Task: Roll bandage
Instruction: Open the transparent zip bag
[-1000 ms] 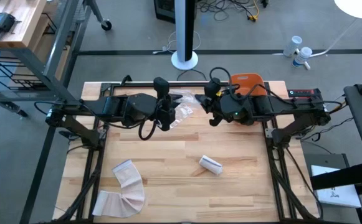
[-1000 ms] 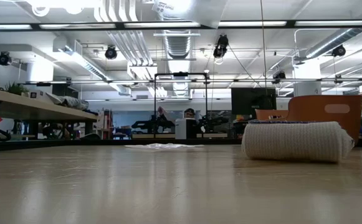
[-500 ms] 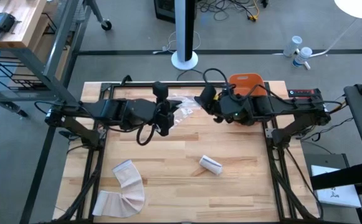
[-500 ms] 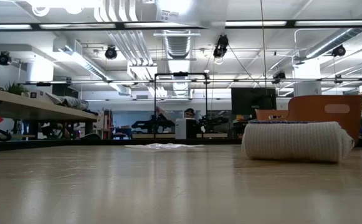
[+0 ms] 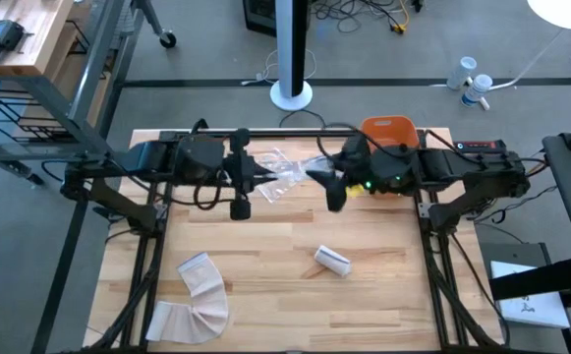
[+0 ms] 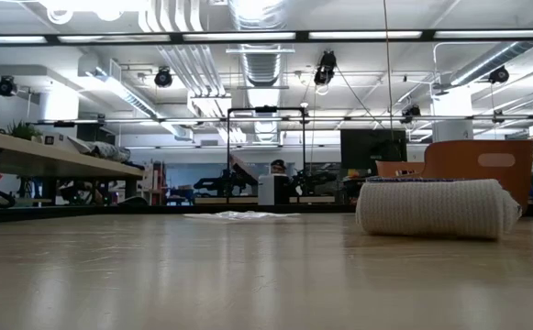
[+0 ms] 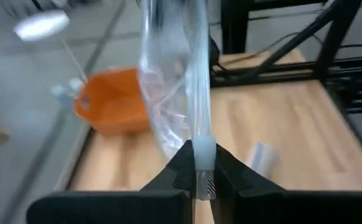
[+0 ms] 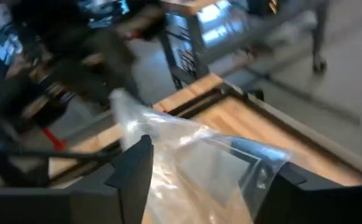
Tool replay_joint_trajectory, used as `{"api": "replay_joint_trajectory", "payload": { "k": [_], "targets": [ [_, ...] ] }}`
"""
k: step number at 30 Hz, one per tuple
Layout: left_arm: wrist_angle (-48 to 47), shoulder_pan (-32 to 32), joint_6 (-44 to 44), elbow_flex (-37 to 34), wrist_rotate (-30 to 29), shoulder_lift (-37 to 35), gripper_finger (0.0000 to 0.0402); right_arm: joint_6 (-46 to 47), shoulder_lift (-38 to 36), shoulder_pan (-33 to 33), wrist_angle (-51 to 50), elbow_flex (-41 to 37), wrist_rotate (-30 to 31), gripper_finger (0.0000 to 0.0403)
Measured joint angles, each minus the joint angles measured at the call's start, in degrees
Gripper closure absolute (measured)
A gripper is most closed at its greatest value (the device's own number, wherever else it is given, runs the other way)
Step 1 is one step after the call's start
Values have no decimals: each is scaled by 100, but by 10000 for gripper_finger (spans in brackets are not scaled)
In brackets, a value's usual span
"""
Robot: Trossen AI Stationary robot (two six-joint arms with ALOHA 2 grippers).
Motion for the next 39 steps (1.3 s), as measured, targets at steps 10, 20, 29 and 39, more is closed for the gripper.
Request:
{"api": "replay_joint_trajectory", "payload": {
  "k": [10, 20, 29, 39],
  "targets": [
    [-201, 604, -1105, 0, 1709, 66, 384, -1564, 531, 130, 643, 283, 70, 160],
    [-835, 623, -853, 153, 1632, -434, 379, 476, 486, 3, -2042, 886, -115, 158],
    [-975, 766, -788, 146, 1491, -479, 392, -1359, 697, 66, -1102, 1831, -551, 147],
    [-679, 740, -960, 138, 2613, -6, 380, -2683, 1978, -84, -1179, 2613, -865, 196]
  ]
}}
